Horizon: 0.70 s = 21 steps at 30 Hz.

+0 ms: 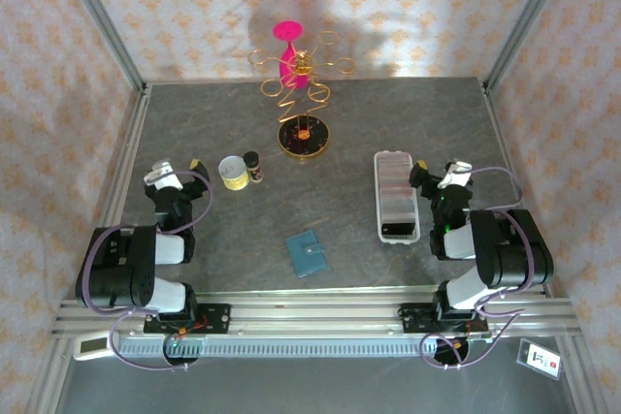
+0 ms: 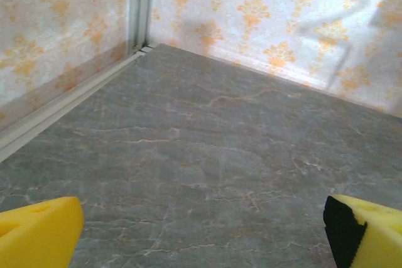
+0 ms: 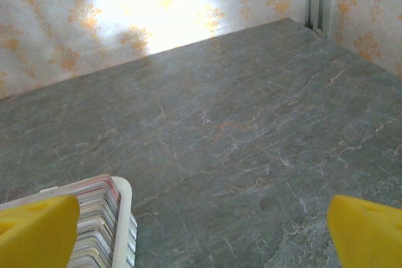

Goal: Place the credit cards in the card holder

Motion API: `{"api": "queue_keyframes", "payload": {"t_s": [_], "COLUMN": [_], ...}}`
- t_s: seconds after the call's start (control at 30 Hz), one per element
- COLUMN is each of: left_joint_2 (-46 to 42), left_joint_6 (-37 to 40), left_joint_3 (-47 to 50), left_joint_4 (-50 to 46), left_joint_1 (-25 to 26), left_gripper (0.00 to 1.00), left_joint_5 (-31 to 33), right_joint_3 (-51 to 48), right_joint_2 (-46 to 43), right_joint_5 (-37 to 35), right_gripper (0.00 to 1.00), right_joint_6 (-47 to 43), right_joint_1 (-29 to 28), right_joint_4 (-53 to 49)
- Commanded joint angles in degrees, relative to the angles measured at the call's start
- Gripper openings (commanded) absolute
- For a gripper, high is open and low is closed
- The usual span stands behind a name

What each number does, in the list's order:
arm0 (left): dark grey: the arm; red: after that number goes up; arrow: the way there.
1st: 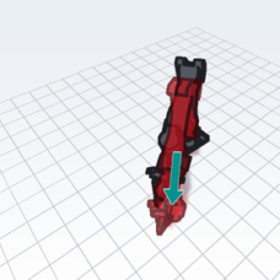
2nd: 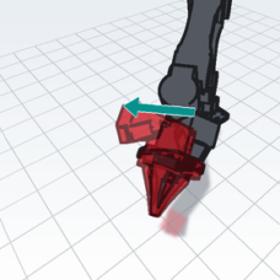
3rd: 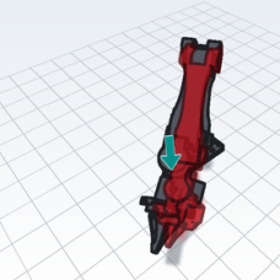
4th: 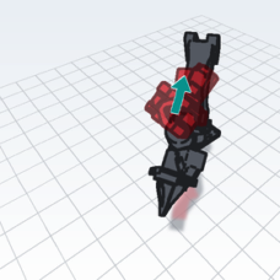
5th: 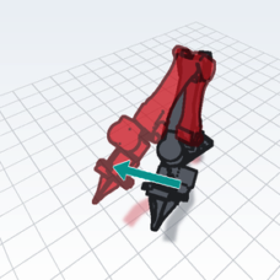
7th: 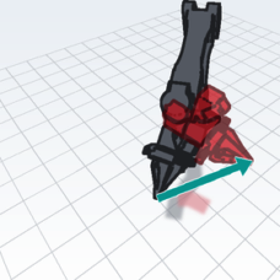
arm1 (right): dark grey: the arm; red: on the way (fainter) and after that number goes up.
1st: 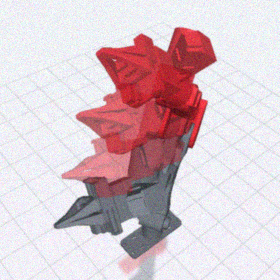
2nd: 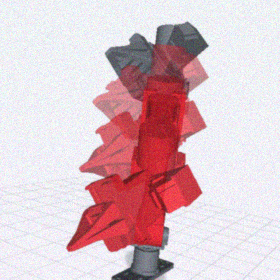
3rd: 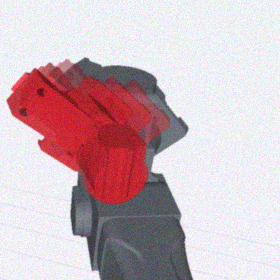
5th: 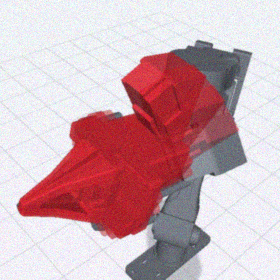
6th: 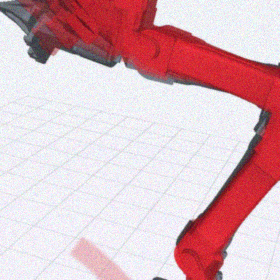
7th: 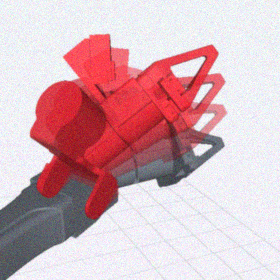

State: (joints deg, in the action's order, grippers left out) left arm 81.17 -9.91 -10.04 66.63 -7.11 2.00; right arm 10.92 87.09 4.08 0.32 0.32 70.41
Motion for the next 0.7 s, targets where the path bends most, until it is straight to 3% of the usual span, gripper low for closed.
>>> {"api": "queue_keyframes", "payload": {"t_s": [0.0, 0.07, 0.1, 0.13, 0.2, 0.27, 0.33, 0.67], "left_joint_2": [1.02, 4.73, 8.46, 8.03, 5.32, 7.13, 5.95, 6.68], "left_joint_6": [3.45, 5.52, 5.64, 4.77, 4.43, 5.85, 5.47, 6.01], "left_joint_3": [-1.15, -0.27, 1.21, 1.87, -0.49, -0.38, -1.03, -0.43], "left_joint_4": [5.39, 9.97, 19.12, 19.46, 9.43, 13.25, 9.66, 12.36], "left_joint_1": [1.02, 2.42, 2.95, 2.77, 3.86, 5.67, 5.67, 6.52], "left_gripper": [0.99, 0.99, 0.99, 0.99, 0.99, 0.99, 0.99, 0.99], "left_joint_5": [-5.66, -6.47, -4.58, -3.20, 0.81, 4.31, 4.50, 7.05], "right_joint_3": [1.13, 1.14, 1.16, 1.33, 1.87, 1.93, 1.96, 2.03], "right_joint_2": [-0.19, -0.40, -0.25, -0.28, -0.15, -0.16, -0.12, -0.02], "right_joint_5": [-1.58, -1.57, -1.69, -2.10, -2.92, -3.26, -3.28, -3.46], "right_gripper": [1.00, 1.00, 1.00, 1.00, 1.00, 1.00, 1.00, 1.00], "right_joint_6": [-0.42, -0.52, -0.73, -0.99, -1.62, -1.73, -1.72, -1.81], "right_joint_1": [0.03, -0.01, -0.14, -0.31, -1.07, -1.32, -1.37, -1.43], "right_joint_4": [2.16, 1.98, 2.09, 1.77, 0.87, 0.79, 0.78, 0.60]}}
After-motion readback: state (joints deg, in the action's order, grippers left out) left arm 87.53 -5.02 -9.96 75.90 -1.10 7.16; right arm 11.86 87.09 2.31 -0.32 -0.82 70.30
